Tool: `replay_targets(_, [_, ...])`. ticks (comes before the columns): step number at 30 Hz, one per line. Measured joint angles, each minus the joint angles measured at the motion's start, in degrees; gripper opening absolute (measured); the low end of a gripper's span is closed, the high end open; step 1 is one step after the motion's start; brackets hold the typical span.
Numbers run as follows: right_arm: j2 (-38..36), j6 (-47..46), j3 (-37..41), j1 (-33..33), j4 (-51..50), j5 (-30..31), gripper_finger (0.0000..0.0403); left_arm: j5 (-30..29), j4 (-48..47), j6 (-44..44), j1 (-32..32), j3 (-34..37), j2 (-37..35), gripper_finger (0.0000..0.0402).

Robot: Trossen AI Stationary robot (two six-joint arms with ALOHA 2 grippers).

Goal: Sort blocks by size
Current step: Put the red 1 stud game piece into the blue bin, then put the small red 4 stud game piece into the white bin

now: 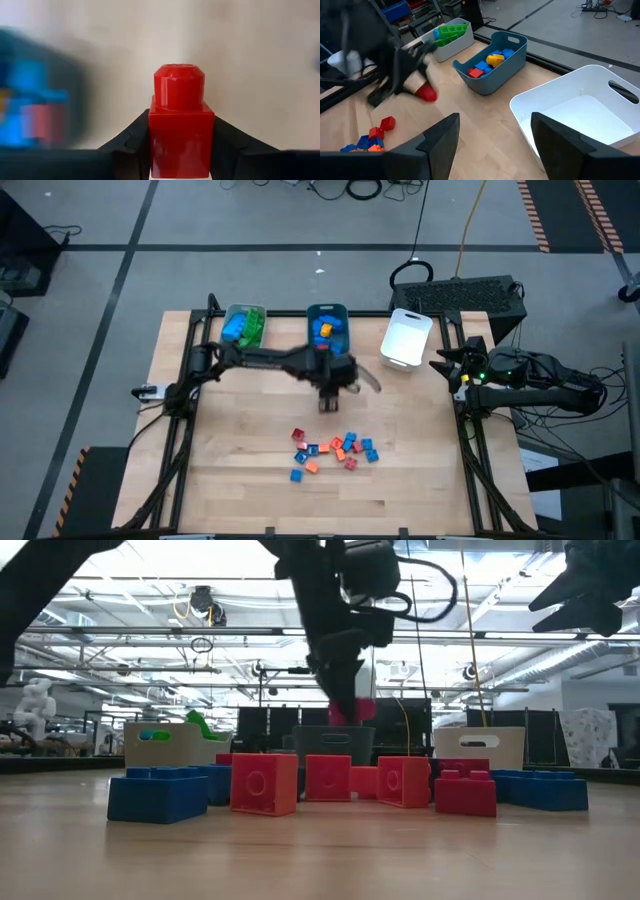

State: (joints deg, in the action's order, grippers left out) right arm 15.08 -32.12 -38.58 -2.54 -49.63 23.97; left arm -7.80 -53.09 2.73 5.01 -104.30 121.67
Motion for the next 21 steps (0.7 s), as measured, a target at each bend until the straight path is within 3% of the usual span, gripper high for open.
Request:
replay_targets(7, [0.0, 0.0, 0.0, 0.0, 0.0, 0.0, 0.0238, -3.9, -0.5, -2.6, 8.1, -7.3, 0.0, 0.0134])
replay_targets(13, [0.0, 0.0, 0.0, 0.0, 0.0, 0.0, 0.0238, -5.0, 1.3, -4.5, 14.9, -6.6, -0.1, 0.0134])
replay_targets(15, [0.0, 0.3, 0.0, 0.0, 0.0, 0.0, 0.0238, -5.4, 1.0, -5.6, 16.4, -6.3, -0.1, 0.0158])
replay_targets(21, [0.0, 2.8, 0.0, 0.0, 0.0, 0.0, 0.0238, -7.6, 0.4, -6.4, 17.9, -6.2, -0.1, 0.0281])
